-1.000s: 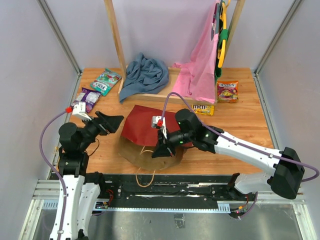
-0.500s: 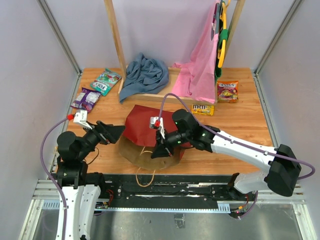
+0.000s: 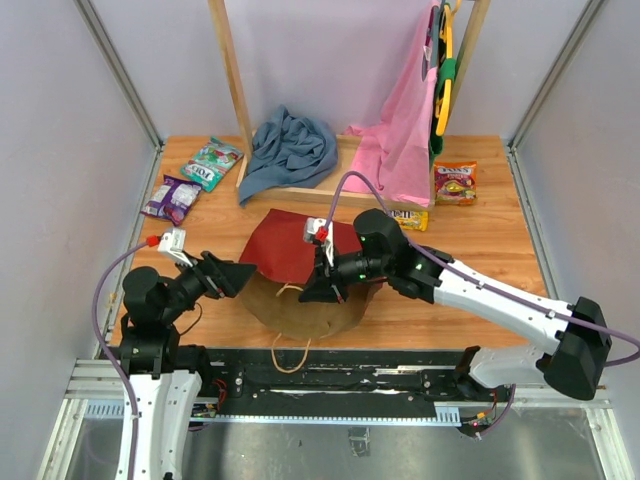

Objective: Take the snacks out of the paper bag
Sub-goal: Take out the snack from the paper bag.

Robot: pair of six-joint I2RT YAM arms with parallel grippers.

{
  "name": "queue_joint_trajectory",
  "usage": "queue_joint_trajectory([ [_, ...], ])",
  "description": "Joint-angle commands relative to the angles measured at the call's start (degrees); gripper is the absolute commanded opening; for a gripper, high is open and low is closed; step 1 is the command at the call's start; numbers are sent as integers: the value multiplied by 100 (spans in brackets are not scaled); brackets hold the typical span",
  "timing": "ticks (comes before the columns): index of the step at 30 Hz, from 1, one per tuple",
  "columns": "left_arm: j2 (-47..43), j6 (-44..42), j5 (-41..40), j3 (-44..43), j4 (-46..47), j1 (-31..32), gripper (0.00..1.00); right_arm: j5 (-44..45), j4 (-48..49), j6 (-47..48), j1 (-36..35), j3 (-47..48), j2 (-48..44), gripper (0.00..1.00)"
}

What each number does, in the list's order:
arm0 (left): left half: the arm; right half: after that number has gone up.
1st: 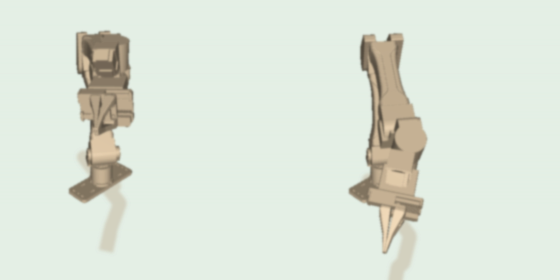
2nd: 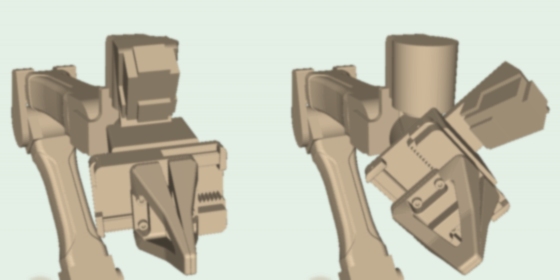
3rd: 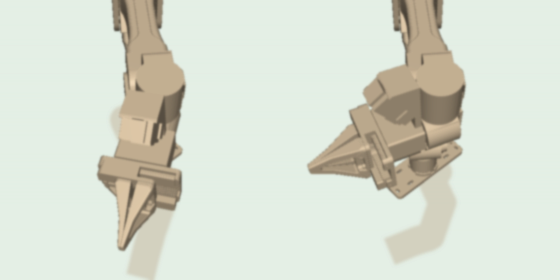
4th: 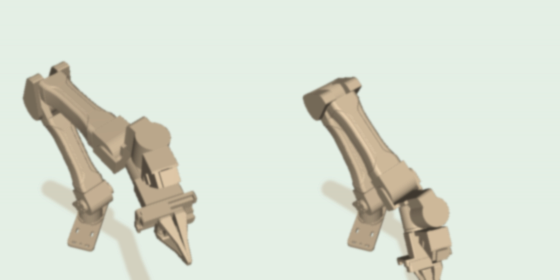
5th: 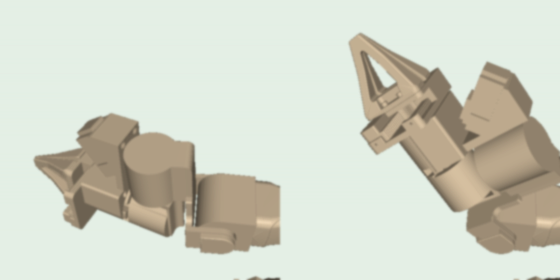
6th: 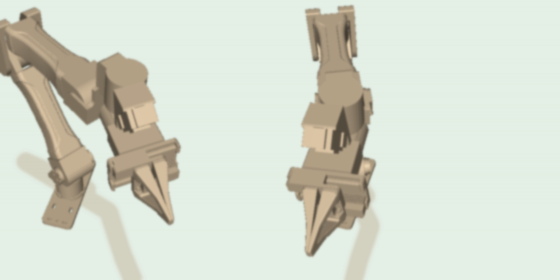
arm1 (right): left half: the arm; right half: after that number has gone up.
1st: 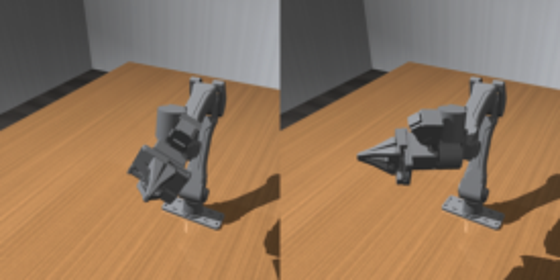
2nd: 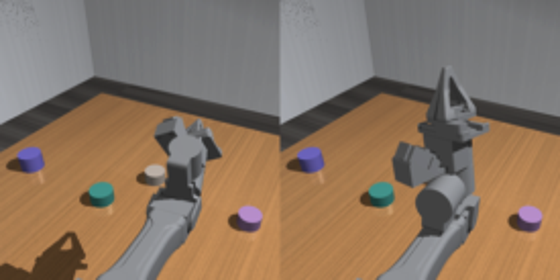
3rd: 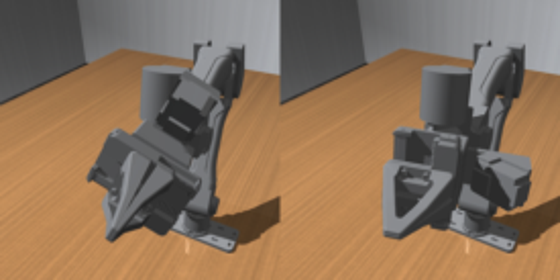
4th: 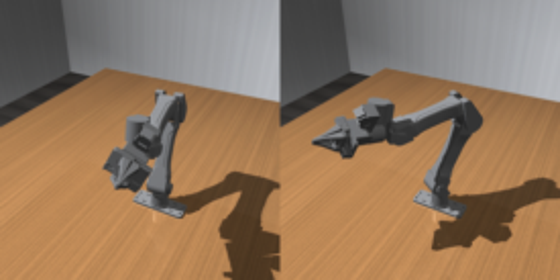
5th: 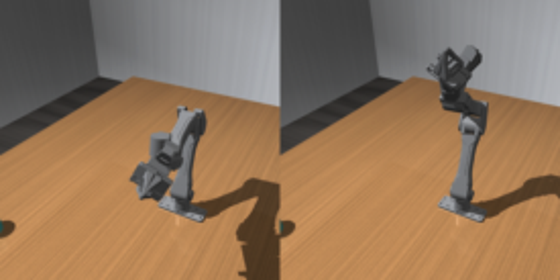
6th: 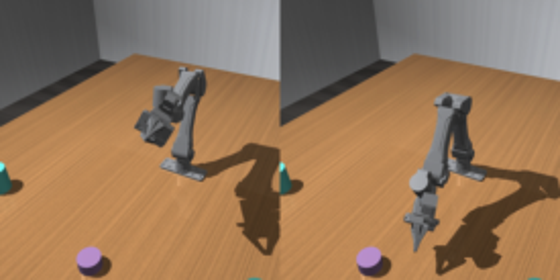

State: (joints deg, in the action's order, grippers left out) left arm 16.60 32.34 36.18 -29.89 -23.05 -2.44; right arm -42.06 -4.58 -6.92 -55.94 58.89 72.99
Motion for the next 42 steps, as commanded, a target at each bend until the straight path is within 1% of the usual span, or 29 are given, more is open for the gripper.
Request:
queue_joint_trajectory([
  [1,-59,-197,88,-280,-48,15,96,677,378,-293,25,43,-308,3],
  [7,-157,-388,-140,-519,-127,15,95,1714,695,-368,48,-177,-471,3],
  [10,-327,-393,-426,-614,-49,15,95,1868,694,-312,44,-123,-418,3],
  [13,-415,-254,-413,-600,205,15,95,1888,687,-285,48,-65,-368,3],
  [17,-346,-122,99,-471,719,15,96,1884,673,-222,48,-28,-334,3],
  [23,50,-287,1174,-620,1223,15,99,1946,598,-120,54,-5,-366,3],
  [26,373,-505,1448,-731,1290,15,99,1935,552,-77,65,21,-352,3],
  [29,718,-669,1399,-799,1345,15,99,1859,458,-10,87,81,-316,3],
  [35,1156,-391,1394,-672,2299,129,99,1698,296,68,166,237,-194,2],
  [38,1384,-344,1184,-635,2649,457,99,1534,286,-29,304,293,-142,2],
  [42,1698,-648,576,-949,2598,981,99,1245,383,-327,671,360,-122,1],
])
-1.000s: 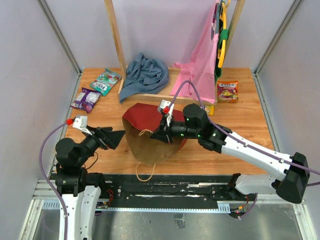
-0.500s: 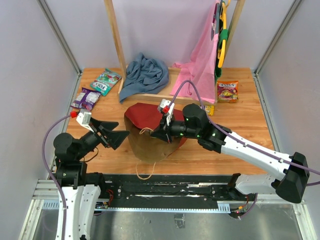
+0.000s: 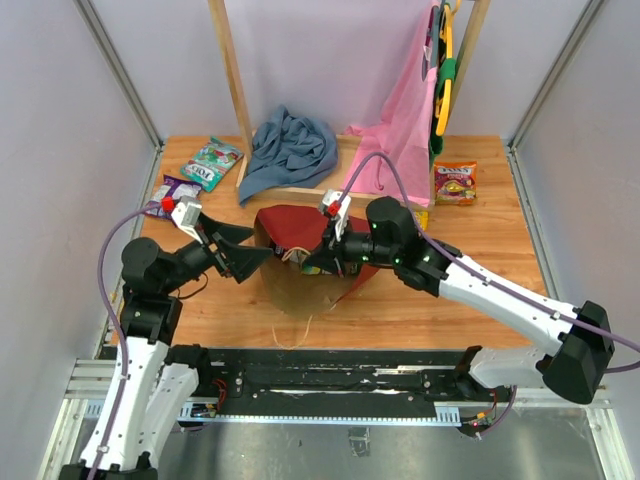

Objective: Take the snacks out of the paper bag
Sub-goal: Take out the snack from the paper bag.

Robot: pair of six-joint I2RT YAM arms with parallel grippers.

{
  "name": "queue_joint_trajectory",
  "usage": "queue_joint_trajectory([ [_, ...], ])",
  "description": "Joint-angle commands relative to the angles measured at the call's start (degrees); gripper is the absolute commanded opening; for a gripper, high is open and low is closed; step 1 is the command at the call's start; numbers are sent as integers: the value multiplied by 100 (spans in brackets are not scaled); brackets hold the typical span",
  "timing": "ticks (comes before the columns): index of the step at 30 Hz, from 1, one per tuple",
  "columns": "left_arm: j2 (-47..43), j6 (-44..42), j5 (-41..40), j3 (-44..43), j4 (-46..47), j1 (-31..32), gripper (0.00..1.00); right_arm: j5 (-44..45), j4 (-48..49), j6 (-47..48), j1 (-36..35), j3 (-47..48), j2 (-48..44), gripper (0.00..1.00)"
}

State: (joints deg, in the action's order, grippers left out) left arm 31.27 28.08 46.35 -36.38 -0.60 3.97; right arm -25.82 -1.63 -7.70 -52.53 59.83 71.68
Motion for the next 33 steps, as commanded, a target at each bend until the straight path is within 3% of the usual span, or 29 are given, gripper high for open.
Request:
queue_joint_trajectory([
  [1,289,-231,-506,-484,363,357,99,-397,115,-304,409,278,-1,1],
  [8,596,69,96,-989,740,464,93,217,215,-467,693,602,-24,1],
  [12,827,-158,84,-690,538,1182,88,810,367,-780,916,758,103,1],
  [17,1330,-739,-1674,-573,31,3090,76,1279,366,-934,967,987,304,1],
  [19,1502,-888,-2236,-557,-56,3543,73,1438,327,-977,969,1048,307,1],
  [30,1466,-804,-5214,-497,117,3725,73,1933,236,-919,970,792,-283,1],
  [33,1706,-737,-5496,-611,107,3725,73,1848,344,-928,958,673,-521,1],
])
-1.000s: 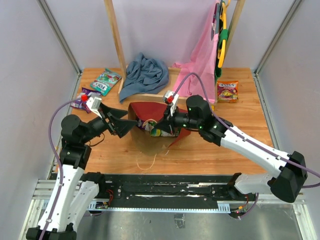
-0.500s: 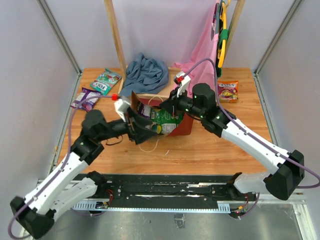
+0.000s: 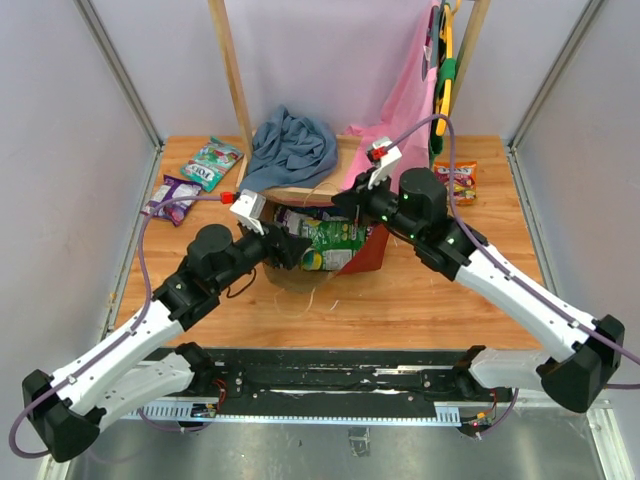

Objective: Take the snacks out of the paper bag
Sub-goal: Take out the snack from the paper bag.

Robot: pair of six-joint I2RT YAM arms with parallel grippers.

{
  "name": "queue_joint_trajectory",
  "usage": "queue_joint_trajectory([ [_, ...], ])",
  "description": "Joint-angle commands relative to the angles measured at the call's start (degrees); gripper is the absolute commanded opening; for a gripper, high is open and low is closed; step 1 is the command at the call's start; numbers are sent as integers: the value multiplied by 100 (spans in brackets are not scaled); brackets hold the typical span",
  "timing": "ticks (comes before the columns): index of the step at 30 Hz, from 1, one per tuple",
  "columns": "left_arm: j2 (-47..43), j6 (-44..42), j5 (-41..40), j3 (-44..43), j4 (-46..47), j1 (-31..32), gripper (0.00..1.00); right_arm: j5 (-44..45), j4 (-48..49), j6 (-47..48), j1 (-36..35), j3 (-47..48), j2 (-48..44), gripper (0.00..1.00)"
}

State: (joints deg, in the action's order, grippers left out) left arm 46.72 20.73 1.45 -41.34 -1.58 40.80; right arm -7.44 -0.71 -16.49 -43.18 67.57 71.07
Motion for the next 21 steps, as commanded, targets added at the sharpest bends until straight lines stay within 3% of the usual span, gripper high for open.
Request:
queue_joint_trajectory([
  [1,255,22,-946,-119,262,47,72,66,273,-17,-24,-141,-533,1],
  [5,562,89,-1006,-28,498,325,66,447,197,270,-349,-218,-710,1],
  [15,118,287,-3436,820,663,2127,63,849,268,266,-824,-618,-992,1],
  [21,231,686,-4292,1291,954,2999,62,1018,287,127,-966,-682,-938,1],
])
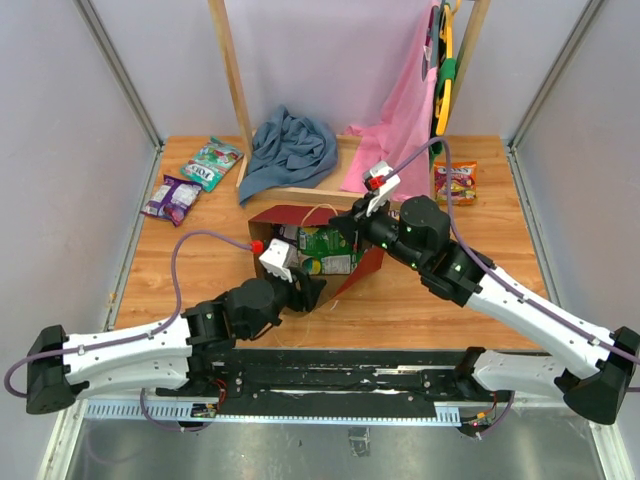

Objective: Take the snacks out of the paper bag
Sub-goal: Take out the snack from the paper bag.

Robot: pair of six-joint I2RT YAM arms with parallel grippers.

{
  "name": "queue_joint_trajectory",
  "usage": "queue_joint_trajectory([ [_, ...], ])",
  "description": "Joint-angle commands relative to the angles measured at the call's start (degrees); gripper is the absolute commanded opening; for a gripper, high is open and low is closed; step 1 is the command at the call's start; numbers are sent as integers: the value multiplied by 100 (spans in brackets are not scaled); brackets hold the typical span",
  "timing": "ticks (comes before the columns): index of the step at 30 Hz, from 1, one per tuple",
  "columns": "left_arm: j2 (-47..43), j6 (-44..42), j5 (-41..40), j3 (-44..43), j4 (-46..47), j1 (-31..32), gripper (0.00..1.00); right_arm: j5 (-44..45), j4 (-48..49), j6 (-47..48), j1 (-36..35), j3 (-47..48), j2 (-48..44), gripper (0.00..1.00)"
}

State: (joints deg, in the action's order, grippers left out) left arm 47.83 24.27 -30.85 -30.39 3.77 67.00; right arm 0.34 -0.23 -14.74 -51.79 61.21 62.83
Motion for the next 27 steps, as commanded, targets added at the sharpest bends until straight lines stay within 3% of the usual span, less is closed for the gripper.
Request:
queue_joint_trajectory([
  [1,246,386,-1274,240,482,509,61,249,246,-67,-110,-56,-132,1],
  [5,789,445,-1940,303,786,909,61,268,220,-70,-136,-60,-233,1],
  [10,898,733,-2390,505,1031,891,59,290,172,-72,-159,-123,-403,1],
  [13,778,1125,-1991,565,861,415,52,287,163,-87,-165,-177,-471,1],
  [18,747,1440,-1055,668,905,-302,48,244,183,-106,-189,-212,-525,1],
  [27,1474,1573,-520,724,1578,-393,41,276,139,-77,-192,-207,-600,1],
])
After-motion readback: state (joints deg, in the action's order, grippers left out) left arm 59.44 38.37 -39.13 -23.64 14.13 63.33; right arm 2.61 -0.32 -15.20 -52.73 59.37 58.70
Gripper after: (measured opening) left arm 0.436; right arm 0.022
